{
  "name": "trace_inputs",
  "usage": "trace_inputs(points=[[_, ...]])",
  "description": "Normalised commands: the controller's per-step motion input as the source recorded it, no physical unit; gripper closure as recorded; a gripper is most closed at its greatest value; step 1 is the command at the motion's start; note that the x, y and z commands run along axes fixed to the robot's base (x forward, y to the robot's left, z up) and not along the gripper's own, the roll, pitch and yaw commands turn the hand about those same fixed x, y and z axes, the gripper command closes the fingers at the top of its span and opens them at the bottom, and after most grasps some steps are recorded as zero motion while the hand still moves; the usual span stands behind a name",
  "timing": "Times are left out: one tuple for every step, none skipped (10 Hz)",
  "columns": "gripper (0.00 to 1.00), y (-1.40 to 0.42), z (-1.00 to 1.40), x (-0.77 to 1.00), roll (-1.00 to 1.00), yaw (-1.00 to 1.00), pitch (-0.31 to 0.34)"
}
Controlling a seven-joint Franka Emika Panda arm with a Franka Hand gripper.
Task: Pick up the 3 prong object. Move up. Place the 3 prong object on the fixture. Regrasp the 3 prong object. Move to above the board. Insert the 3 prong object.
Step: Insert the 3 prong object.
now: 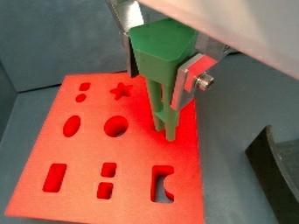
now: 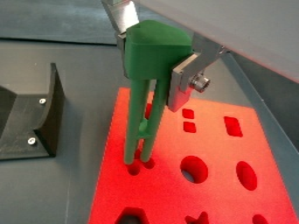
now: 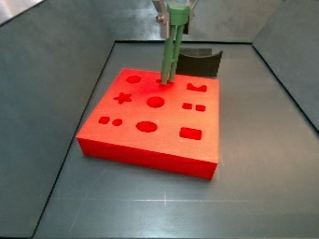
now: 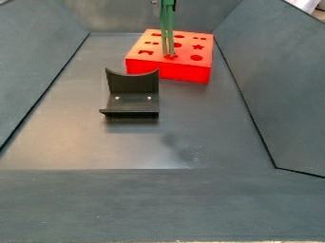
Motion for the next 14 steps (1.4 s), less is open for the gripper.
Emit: trace_inputs(points=[[1.00, -0.04, -0.04, -0.06, 0.00, 0.13, -0.019], [1.00, -0.07, -0.02, -0.01, 0.00, 0.12, -0.021], [1.00, -0.12, -0.02, 0.00, 0.00, 0.10, -0.014], [1.00, -0.15, -0.02, -0.05, 0.00, 0.09, -0.026], [1.00, -0.03, -0.09, -0.03, 0.00, 0.17, -0.007], [1.00, 0.00, -0.14, -0.11, 0.02, 0.38, -0.003], [1.00, 0.00, -0.12, -0.14, 0.00, 0.43, -0.024], [1.00, 0.00, -0.09, -0.09, 0.00, 0.37, -0.036], [1.00, 0.01, -0.06, -0.03, 0.00, 0.36, -0.017], [1.00, 0.00, -0.03, -0.01, 0.00, 0.34, -0.021], [1.00, 0.00, -0.02, 0.00, 0.00, 0.21, -0.026], [1.00, 0.00, 0.00, 0.00, 0.00, 0.13, 0.000], [1.00, 0.03, 0.00, 0.00, 0.00, 0.05, -0.003], [1.00, 0.14, 0.00, 0.00, -0.01, 0.01, 0.000]])
